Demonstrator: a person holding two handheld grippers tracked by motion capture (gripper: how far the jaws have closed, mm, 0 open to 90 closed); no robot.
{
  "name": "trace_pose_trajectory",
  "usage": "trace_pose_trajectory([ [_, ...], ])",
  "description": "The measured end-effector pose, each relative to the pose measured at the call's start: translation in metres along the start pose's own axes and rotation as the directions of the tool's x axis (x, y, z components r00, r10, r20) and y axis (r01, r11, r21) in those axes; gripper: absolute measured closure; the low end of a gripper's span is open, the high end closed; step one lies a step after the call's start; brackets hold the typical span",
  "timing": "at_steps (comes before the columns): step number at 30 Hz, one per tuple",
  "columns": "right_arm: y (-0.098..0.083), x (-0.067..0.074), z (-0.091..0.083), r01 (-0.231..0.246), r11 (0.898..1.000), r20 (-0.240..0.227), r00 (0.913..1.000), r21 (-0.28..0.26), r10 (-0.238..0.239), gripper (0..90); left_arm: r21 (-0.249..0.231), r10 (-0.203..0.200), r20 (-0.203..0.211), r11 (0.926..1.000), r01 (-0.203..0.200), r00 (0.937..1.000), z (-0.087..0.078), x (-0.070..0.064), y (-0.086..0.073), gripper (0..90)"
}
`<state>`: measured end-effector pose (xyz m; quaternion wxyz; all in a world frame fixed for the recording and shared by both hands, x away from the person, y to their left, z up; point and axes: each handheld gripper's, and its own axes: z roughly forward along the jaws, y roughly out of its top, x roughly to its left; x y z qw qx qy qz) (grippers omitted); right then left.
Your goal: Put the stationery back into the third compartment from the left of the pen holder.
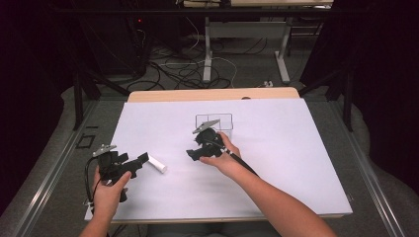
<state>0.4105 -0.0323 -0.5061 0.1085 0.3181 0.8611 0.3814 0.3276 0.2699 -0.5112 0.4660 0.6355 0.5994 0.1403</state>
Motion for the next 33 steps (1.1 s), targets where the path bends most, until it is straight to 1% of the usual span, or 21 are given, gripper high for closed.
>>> trace_pose_trajectory([
  [1,0.0,0.002,0.002,-0.006,1.0,0.0,1.0,-0.004,0.006,32.2,0.006,0.001,-0.003,1.0,-0.001,1.0,0.0,0.0,0.0,8.2],
  [2,0.0,0.003,0.004,0.007,1.0,-0.008,0.9999,-0.006,-0.008,33.1,0.0,0.0,-0.004,1.0,0.0,1.0,0.0,0.0,0.0,7.9],
  [4,0.0,0.006,0.009,0.001,1.0,-0.036,0.9994,-0.005,-0.002,33.9,0.004,-0.001,-0.003,1.0,0.001,1.0,-0.001,0.0,0.0,7.0],
  [5,0.001,0.009,0.011,0.006,1.0,-0.032,0.9995,-0.006,-0.006,33.9,-0.003,-0.003,-0.006,1.0,0.003,1.0,-0.001,0.0,0.0,6.5],
  [7,0.002,0.013,0.015,0.034,0.999,-0.039,0.9986,-0.018,-0.034,34.6,-0.01,-0.003,-0.005,0.9999,0.003,1.0,0.0,0.001,0.0,5.0],
  [10,0.004,0.02,0.021,0.02,0.999,-0.056,0.9982,-0.039,-0.022,37.4,-0.015,-0.007,-0.005,0.9999,0.007,1.0,0.001,0.001,0.0,3.6],
  [11,0.005,0.021,0.022,0.029,0.999,-0.06,0.9977,-0.039,-0.032,38.6,-0.008,-0.005,-0.003,1.0,0.005,1.0,0.0,0.001,0.001,3.2],
  [13,0.006,0.026,0.026,0.013,0.998,-0.074,0.9971,-0.059,-0.018,41.3,-0.015,-0.006,-0.005,0.9999,0.006,1.0,0.001,0.001,0.001,1.7],
  [15,0.006,0.03,0.031,0.012,0.997,-0.085,0.9962,-0.071,-0.018,44.1,-0.03,-0.01,-0.005,0.9995,0.01,0.9999,0.002,0.002,0.0,0.5],
  [16,0.006,0.032,0.032,0.009,0.998,-0.088,0.996,-0.069,-0.015,44.9,-0.019,-0.01,-0.003,0.9998,0.01,0.9999,0.001,0.002,0.001,0.5],
  [18,0.006,0.037,0.036,0.013,0.997,-0.085,0.9962,-0.074,-0.019,46.7,-0.021,-0.012,-0.008,0.9997,0.012,0.9999,0.001,0.003,0.0,0.5],
  [20,0.005,0.041,0.041,0.011,0.997,-0.098,0.995,-0.076,-0.019,48.3,-0.025,-0.016,-0.004,0.9995,0.016,0.9999,0.001,0.003,0.0,0.5],
  [23,0.005,0.048,0.048,0.028,0.997,-0.11,0.9932,-0.075,-0.036,49.8,-0.02,-0.014,-0.01,0.9997,0.014,0.9998,0.001,0.003,0.0,0.4],
  [24,0.004,0.051,0.049,0.021,0.997,-0.112,0.9933,-0.069,-0.029,50.4,-0.023,-0.014,-0.011,0.9996,0.014,0.9998,0.002,0.003,0.0,0.4],
  [25,0.004,0.052,0.051,0.033,0.997,-0.118,0.9922,-0.068,-0.041,51.0,-0.023,-0.013,-0.007,0.9996,0.013,0.9999,0.002,0.002,0.0,0.4],
  [26,0.003,0.055,0.053,0.022,0.997,-0.122,0.9921,-0.067,-0.03,51.4,-0.012,-0.01,-0.009,0.9999,0.01,0.9999,0.001,0.002,0.0,0.4],
  [27,0.003,0.057,0.055,0.041,0.997,-0.12,0.9916,-0.065,-0.048,52.0,-0.014,-0.005,-0.012,0.9999,0.005,0.9999,0.002,0.002,0.0,0.4],
  [28,0.002,0.059,0.056,0.033,0.998,-0.125,0.9913,-0.062,-0.041,52.6,-0.014,-0.004,-0.013,0.9999,0.004,0.9999,0.002,0.002,0.0,0.4],
  [31,0.002,0.063,0.06,0.048,0.997,-0.133,0.9895,-0.065,-0.056,54.4,-0.015,-0.005,-0.013,0.9999,0.005,0.9999,0.002,0.002,0.0,0.4],
  [32,0.002,0.065,0.061,0.035,0.997,-0.139,0.9893,-0.065,-0.044,55.0,-0.016,-0.006,-0.011,0.9999,0.005,0.9999,0.002,0.002,0.0,0.4],
  [33,0.002,0.066,0.062,0.036,0.997,-0.13,0.9905,-0.072,-0.045,55.4,-0.012,-0.006,-0.012,0.9999,0.006,0.9999,0.001,0.002,0.0,0.4],
])
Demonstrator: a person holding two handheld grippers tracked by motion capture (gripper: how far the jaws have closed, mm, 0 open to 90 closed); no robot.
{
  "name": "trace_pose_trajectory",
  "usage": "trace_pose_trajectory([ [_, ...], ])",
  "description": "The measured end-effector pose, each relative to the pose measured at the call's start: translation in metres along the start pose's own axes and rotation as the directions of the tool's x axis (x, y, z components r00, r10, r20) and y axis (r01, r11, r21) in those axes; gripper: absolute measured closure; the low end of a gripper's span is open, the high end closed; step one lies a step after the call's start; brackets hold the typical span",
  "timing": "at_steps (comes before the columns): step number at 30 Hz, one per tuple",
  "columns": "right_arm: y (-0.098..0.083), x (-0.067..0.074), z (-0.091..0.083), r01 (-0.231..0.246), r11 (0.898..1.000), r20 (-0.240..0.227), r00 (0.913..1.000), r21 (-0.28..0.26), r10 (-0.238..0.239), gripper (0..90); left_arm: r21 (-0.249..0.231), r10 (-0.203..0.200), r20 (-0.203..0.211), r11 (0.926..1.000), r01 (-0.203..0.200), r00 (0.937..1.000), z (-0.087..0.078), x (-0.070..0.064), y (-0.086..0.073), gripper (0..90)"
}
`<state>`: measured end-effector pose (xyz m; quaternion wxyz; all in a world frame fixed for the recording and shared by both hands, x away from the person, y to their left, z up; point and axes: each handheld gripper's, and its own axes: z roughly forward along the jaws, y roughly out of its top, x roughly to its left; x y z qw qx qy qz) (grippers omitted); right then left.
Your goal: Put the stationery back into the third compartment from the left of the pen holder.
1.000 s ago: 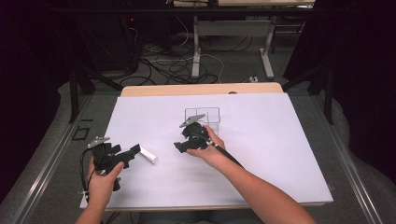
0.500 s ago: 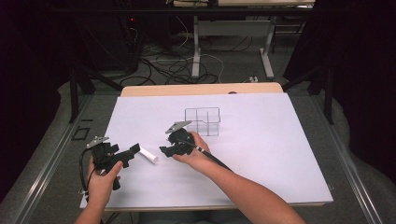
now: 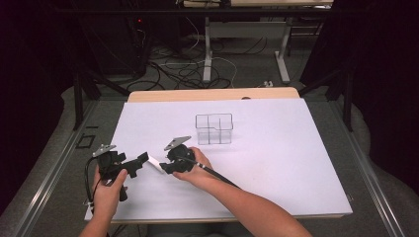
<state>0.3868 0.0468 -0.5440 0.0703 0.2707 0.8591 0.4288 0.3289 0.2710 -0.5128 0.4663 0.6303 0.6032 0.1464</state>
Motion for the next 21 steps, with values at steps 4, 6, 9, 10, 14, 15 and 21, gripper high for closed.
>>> trace_pose_trajectory([
  [4,0.001,0.004,0.004,-0.028,1.0,-0.008,0.9996,0.005,0.028,55.9,-0.002,-0.001,0.003,1.0,0.001,1.0,0.001,0.0,0.0,0.4],
  [6,0.001,0.005,0.007,-0.036,0.999,-0.006,0.9993,-0.003,0.036,55.9,-0.003,0.0,0.004,1.0,0.0,1.0,0.001,0.0,0.0,0.4],
  [9,0.002,0.005,0.012,-0.028,1.0,-0.011,0.9996,-0.004,0.028,55.8,-0.001,0.0,0.006,1.0,0.0,1.0,0.001,0.0,0.0,0.4],
  [10,0.002,0.007,0.013,-0.042,0.999,-0.007,0.9991,0.001,0.042,55.8,-0.001,0.0,0.006,1.0,0.0,1.0,0.001,0.0,-0.001,0.4],
  [14,0.001,0.007,0.019,-0.025,1.0,0.004,0.9997,-0.011,0.025,55.8,0.002,-0.001,0.011,1.0,0.001,0.9999,0.001,0.0,-0.001,0.4],
  [15,0.001,0.008,0.019,-0.039,0.999,0.001,0.9992,-0.002,0.039,55.8,0.002,-0.001,0.011,1.0,0.001,0.9999,0.001,0.0,-0.001,0.4],
  [21,0.0,0.011,0.025,-0.047,0.999,0.006,0.9989,0.0,0.047,55.9,0.001,0.003,0.011,1.0,-0.003,0.9999,0.002,-0.001,-0.001,0.4],
])
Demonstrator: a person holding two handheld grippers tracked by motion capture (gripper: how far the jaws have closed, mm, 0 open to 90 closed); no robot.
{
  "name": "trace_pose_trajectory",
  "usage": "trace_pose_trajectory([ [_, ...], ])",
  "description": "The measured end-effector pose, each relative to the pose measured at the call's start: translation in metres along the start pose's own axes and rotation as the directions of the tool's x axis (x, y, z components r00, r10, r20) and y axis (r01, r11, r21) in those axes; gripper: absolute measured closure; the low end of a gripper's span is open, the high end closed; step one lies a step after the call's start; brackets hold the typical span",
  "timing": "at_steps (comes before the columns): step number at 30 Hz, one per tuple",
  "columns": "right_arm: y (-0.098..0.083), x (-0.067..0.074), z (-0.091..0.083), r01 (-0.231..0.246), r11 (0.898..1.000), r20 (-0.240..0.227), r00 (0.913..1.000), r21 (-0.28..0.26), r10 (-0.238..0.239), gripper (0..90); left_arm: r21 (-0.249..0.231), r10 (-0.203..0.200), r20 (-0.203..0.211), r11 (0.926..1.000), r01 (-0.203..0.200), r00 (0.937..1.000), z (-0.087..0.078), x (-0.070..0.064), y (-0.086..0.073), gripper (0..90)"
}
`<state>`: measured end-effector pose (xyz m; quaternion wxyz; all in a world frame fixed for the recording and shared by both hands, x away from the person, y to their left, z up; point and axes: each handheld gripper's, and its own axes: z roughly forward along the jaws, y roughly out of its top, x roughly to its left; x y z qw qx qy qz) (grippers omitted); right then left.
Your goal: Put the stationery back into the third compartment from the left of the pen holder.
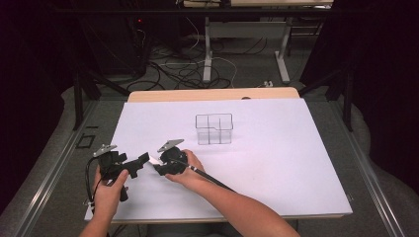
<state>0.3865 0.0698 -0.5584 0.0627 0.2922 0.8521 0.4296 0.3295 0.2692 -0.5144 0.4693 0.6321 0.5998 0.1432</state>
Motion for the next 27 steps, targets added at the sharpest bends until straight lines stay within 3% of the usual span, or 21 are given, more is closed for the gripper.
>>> trace_pose_trajectory([
  [6,-0.002,0.001,0.006,0.025,1.0,0.002,0.9997,0.004,-0.025,57.2,0.002,0.003,0.002,1.0,-0.003,1.0,0.0,-0.001,0.0,0.4],
  [14,-0.003,0.004,0.01,0.003,1.0,0.013,0.9999,0.025,-0.004,65.4,0.004,0.007,0.01,1.0,-0.007,0.9999,0.0,-0.001,-0.001,0.4],
  [23,-0.004,0.007,0.012,-0.025,1.0,0.028,0.9993,0.011,0.025,66.0,0.006,0.011,0.013,0.9999,-0.012,0.9998,0.001,-0.002,-0.001,0.4],
  [27,-0.003,0.007,0.013,-0.004,1.0,0.028,0.9996,0.019,0.004,66.0,0.012,0.011,0.012,0.9999,-0.012,0.9999,0.0,-0.002,-0.001,0.4],
])
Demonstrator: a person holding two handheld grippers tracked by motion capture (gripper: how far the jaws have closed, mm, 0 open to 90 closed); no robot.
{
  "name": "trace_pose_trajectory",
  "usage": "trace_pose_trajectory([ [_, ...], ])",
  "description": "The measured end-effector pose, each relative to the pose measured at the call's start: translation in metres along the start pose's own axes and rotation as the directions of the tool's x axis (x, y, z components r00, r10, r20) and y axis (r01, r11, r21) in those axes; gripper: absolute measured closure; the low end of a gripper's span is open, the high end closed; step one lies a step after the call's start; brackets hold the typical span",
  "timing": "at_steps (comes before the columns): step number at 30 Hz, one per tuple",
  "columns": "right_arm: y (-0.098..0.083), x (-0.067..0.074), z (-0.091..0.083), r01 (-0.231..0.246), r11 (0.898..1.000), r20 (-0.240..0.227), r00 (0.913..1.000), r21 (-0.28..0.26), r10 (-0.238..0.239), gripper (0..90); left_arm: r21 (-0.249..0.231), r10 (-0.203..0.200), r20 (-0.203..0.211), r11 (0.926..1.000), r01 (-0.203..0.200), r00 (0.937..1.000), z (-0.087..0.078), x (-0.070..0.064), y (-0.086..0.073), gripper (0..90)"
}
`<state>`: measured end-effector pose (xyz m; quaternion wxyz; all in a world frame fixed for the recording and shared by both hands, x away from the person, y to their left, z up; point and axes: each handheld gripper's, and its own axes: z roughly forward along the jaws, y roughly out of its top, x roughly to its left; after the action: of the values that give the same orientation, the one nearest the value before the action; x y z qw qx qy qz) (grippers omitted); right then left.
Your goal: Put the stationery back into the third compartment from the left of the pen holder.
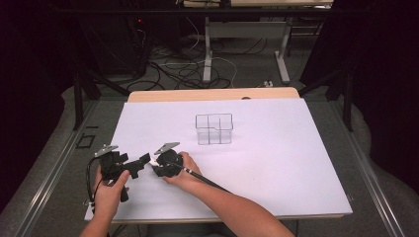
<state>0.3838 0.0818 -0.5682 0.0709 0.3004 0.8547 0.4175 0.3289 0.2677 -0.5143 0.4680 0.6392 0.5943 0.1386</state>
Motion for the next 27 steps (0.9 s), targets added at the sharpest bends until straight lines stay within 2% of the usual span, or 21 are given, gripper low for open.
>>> trace_pose_trajectory([
  [5,-0.0001,0.0002,0.0005,0.015,1.0,0.004,0.9999,-0.002,-0.015,66.2,-0.001,0.0,0.001,1.0,0.0,1.0,-0.0002,0.0003,0.0,0.4],
  [14,0.0006,0.0,-0.0004,0.006,1.0,0.011,0.9999,0.007,-0.006,66.7,0.004,0.001,0.001,1.0,-0.001,1.0,-0.0007,0.0008,0.0001,0.4],
  [18,0.0017,-0.0018,-0.0015,0.004,1.0,0.002,1.0,0.001,-0.004,66.8,0.005,0.003,0.001,1.0,-0.003,1.0,-0.0008,0.001,0.0002,0.4],
  [19,0.0019,-0.0015,-0.0021,-0.009,1.0,0.002,1.0,-0.003,0.009,66.8,0.005,0.003,0.002,1.0,-0.003,1.0,-0.0009,0.001,0.0002,0.4],
  [22,0.0024,-0.0031,-0.0036,0.004,1.0,-0.003,1.0,-0.012,-0.004,66.9,0.003,0.004,-0.002,1.0,-0.004,1.0,-0.0007,0.0007,0.0001,0.4],
  [24,0.0023,-0.0024,-0.0053,-0.013,1.0,-0.011,0.9999,-0.012,0.012,66.8,0.002,0.005,-0.003,1.0,-0.005,1.0,-0.0006,0.0006,0.0,0.5],
  [27,0.0011,-0.0047,-0.0071,-0.002,1.0,-0.01,1.0,-0.013,0.001,66.9,-0.003,0.006,-0.004,1.0,-0.006,1.0,-0.0007,0.0003,-0.0001,0.4],
])
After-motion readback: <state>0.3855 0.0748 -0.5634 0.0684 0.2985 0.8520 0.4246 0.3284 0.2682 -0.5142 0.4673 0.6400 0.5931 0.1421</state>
